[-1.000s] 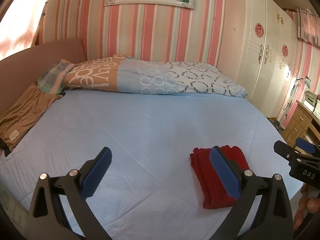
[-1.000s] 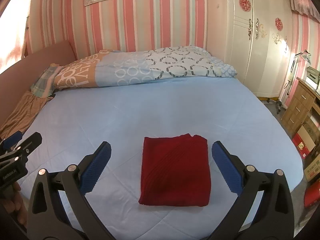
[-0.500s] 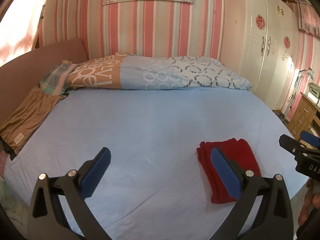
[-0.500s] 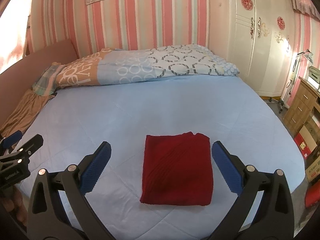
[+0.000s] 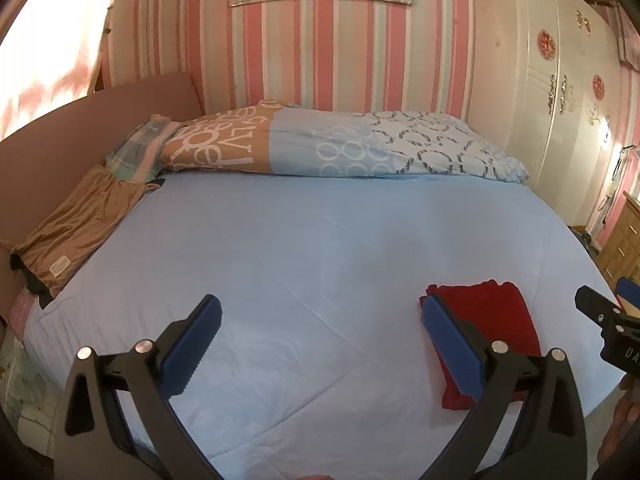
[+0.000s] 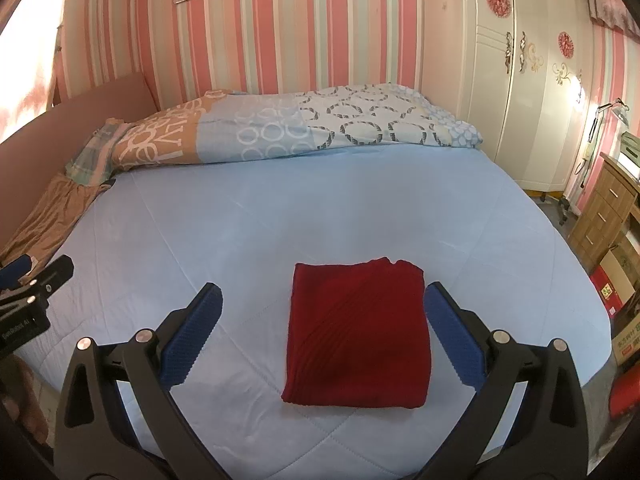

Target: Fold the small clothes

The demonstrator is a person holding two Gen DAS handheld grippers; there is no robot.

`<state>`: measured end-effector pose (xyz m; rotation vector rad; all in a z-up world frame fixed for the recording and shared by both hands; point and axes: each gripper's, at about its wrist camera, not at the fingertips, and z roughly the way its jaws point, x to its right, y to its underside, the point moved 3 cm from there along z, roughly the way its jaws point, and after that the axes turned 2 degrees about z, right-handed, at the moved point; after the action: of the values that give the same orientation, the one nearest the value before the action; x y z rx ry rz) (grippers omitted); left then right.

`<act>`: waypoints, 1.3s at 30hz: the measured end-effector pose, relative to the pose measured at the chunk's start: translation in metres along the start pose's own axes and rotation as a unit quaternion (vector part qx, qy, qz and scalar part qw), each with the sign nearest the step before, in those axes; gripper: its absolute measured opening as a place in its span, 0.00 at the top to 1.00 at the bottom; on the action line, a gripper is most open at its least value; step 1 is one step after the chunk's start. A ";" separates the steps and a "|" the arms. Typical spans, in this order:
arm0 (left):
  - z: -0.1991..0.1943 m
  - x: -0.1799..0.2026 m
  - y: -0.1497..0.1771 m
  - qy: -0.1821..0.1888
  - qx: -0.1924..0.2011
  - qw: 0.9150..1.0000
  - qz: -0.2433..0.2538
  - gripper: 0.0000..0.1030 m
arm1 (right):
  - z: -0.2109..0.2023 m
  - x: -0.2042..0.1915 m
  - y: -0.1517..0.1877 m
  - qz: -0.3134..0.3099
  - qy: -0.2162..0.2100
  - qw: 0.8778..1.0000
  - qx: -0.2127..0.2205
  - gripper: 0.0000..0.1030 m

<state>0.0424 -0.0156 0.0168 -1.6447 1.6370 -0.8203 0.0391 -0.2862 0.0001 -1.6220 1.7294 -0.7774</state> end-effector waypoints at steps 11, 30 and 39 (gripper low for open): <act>0.000 -0.004 -0.001 -0.004 -0.006 1.000 -0.007 0.02 | 0.002 -0.003 0.003 -0.002 -0.003 1.000 -0.003 0.03; -0.007 -0.003 -0.001 -0.002 0.009 1.000 -0.003 0.02 | 0.001 -0.003 0.008 -0.003 -0.006 1.000 -0.006 0.03; -0.006 -0.006 -0.001 0.005 -0.003 1.000 -0.015 0.02 | 0.001 -0.004 0.009 -0.003 -0.006 1.000 -0.006 0.03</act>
<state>0.0382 -0.0103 0.0215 -1.6750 1.6270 -0.8399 0.0342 -0.2818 -0.0074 -1.6373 1.7258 -0.7592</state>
